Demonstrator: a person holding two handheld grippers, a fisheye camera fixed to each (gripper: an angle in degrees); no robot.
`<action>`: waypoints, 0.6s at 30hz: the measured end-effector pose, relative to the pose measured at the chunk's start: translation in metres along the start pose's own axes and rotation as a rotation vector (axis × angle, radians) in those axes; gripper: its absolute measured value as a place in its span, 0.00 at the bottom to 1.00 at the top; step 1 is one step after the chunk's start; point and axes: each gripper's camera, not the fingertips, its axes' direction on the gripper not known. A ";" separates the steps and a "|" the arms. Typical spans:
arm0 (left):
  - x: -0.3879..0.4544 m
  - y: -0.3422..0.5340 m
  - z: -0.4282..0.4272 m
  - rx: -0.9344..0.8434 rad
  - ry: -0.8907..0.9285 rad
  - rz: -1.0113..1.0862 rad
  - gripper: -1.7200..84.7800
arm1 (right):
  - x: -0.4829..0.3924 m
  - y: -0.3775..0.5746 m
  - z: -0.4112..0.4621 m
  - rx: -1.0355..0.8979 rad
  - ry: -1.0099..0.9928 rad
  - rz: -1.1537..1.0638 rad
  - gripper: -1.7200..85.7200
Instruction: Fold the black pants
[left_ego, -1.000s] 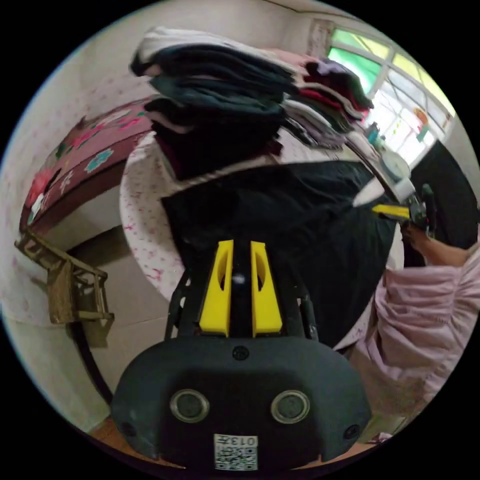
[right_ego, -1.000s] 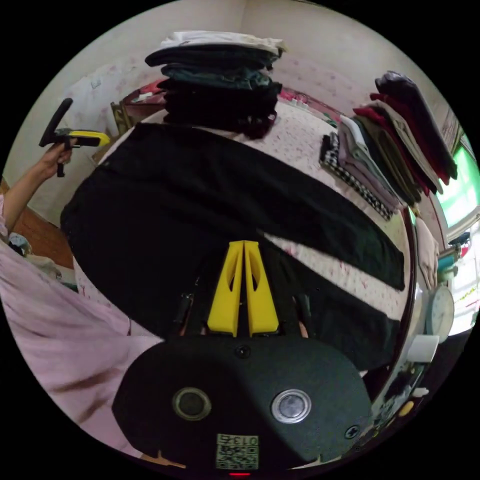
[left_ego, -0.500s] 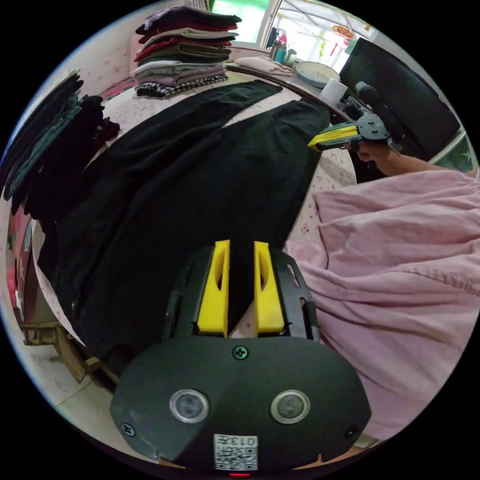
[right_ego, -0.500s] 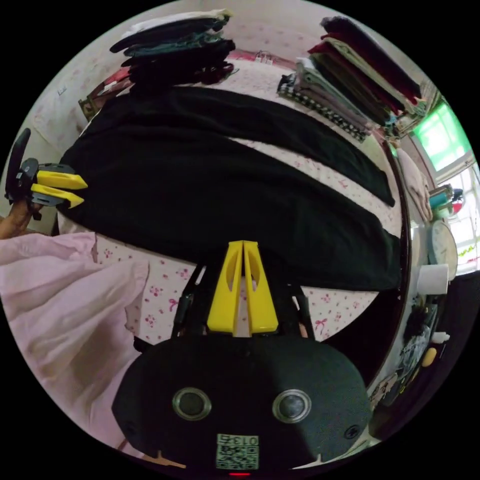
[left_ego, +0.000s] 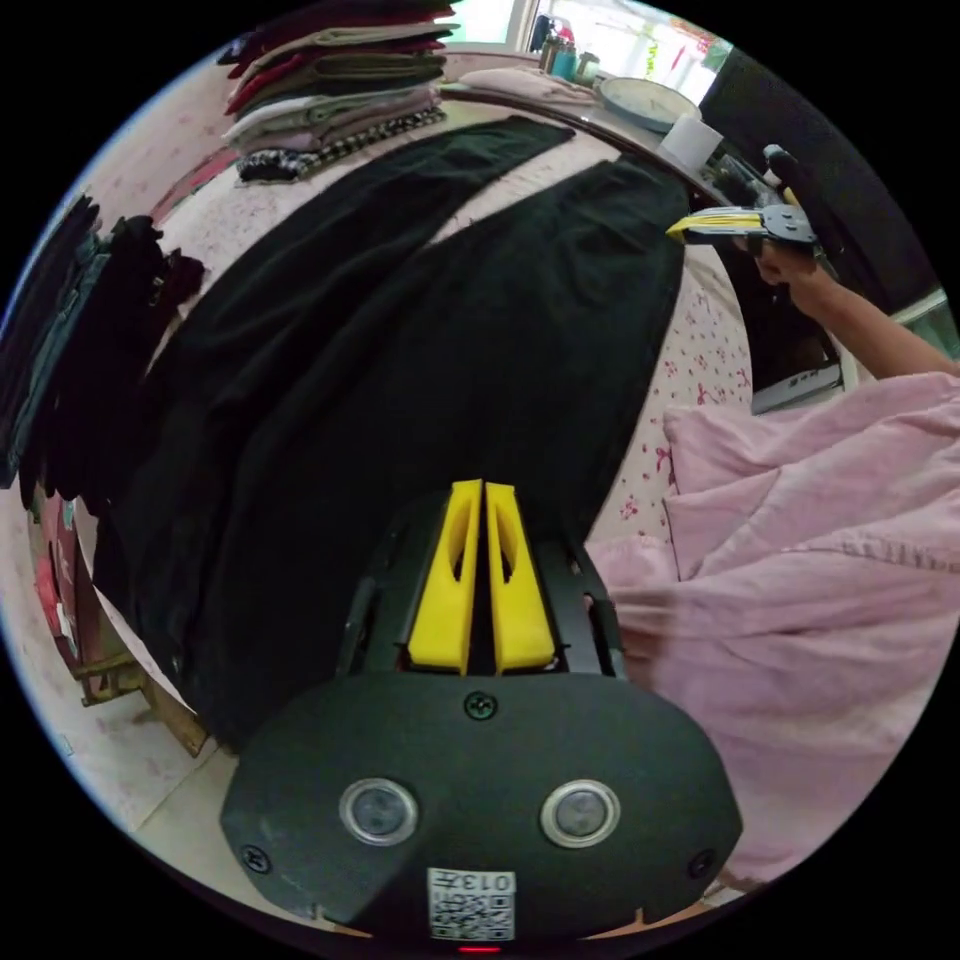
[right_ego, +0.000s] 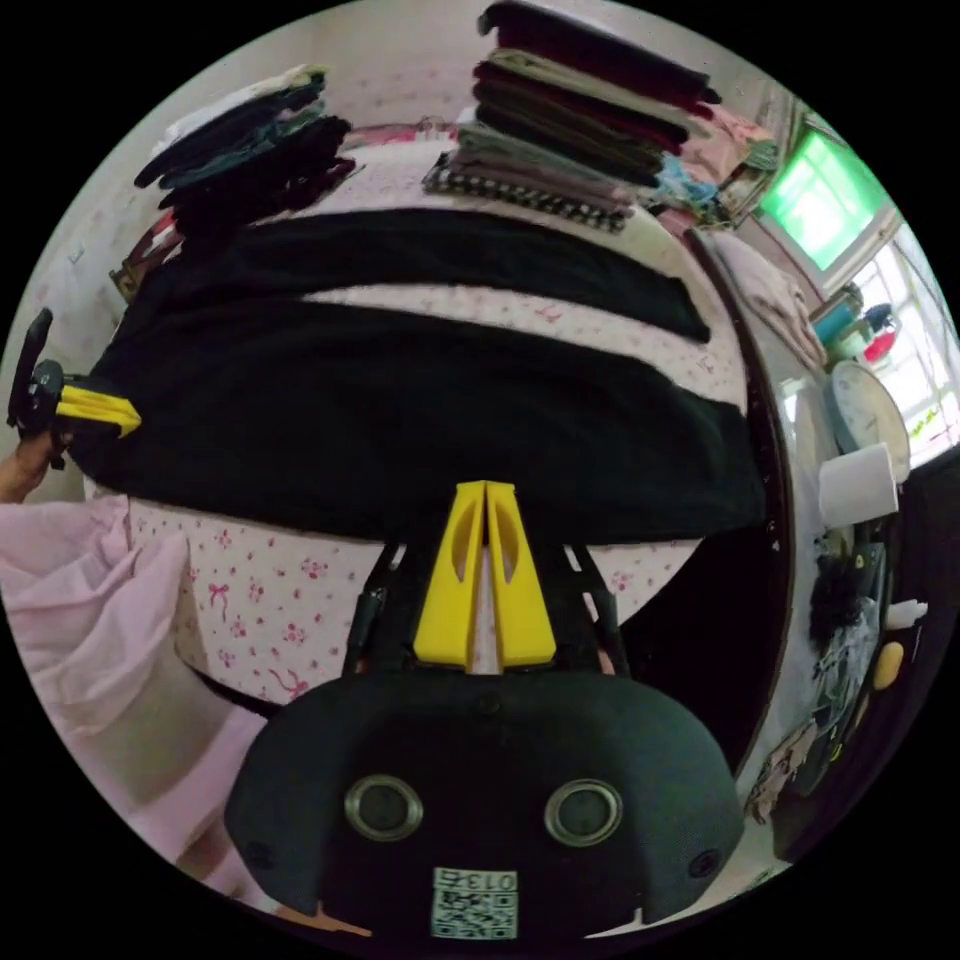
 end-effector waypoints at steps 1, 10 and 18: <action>-0.003 -0.011 -0.006 0.033 -0.010 -0.013 0.03 | 0.009 -0.002 -0.003 0.033 0.013 0.015 0.02; -0.006 -0.110 0.003 -0.003 -0.070 0.031 0.02 | 0.151 -0.074 0.037 -0.006 0.091 0.169 0.02; -0.027 -0.110 -0.015 -0.004 -0.033 -0.118 0.02 | 0.243 -0.088 0.049 0.000 -0.145 0.260 0.02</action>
